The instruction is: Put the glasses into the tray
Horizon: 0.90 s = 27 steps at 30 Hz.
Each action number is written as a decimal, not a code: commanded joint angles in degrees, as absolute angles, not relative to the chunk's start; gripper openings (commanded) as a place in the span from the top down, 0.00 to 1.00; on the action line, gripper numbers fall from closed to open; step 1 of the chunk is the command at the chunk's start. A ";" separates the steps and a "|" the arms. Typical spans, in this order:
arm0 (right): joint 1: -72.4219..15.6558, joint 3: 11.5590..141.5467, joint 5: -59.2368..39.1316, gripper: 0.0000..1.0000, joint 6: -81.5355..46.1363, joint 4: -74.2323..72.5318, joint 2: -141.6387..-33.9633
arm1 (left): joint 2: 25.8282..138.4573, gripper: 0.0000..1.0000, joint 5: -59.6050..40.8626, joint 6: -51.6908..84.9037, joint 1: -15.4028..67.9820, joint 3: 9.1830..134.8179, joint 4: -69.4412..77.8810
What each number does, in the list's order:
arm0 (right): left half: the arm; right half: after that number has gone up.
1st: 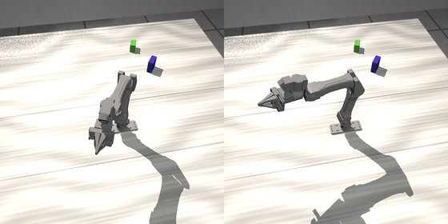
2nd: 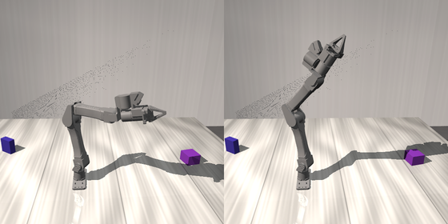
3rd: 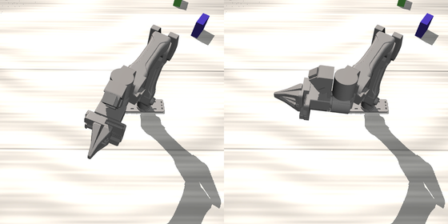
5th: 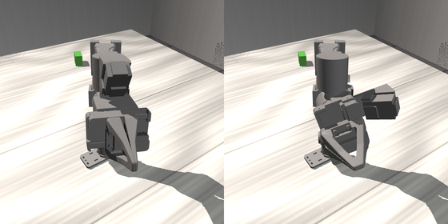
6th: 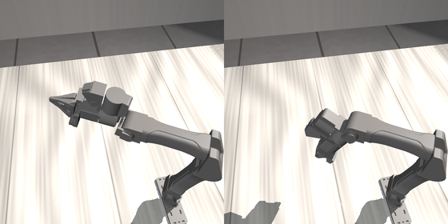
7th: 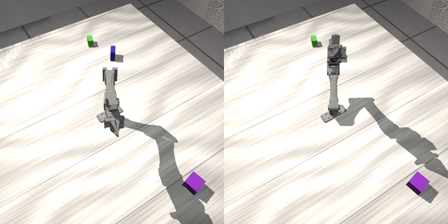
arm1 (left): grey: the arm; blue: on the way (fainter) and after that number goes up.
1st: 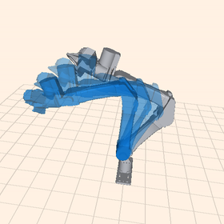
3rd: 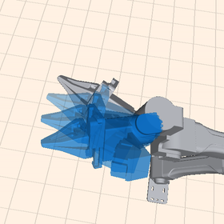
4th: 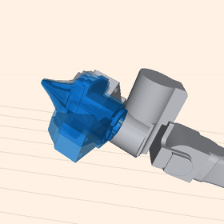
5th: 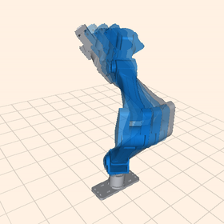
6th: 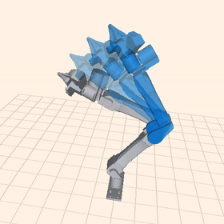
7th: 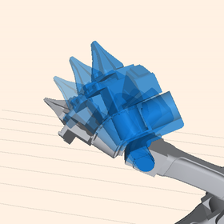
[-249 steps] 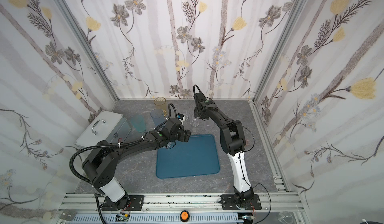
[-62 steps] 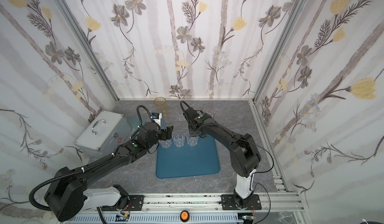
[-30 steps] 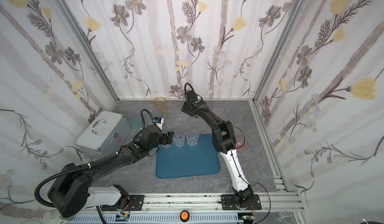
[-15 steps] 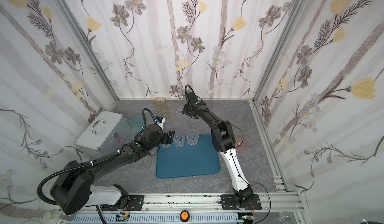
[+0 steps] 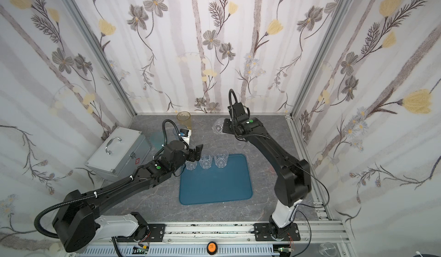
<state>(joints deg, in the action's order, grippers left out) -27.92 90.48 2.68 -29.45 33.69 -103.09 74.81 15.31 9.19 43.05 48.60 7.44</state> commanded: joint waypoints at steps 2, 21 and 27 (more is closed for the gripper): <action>-27.15 83.49 6.59 0.95 -23.96 41.37 -96.12 | 78.82 0.12 16.25 7.12 45.27 52.23 8.43; -27.33 72.14 14.80 0.94 -21.29 41.30 -104.65 | 91.13 0.11 12.88 11.48 50.93 54.44 8.53; -27.07 72.07 16.07 0.91 -20.74 39.69 -108.00 | 90.46 0.11 13.75 11.10 50.89 53.79 8.52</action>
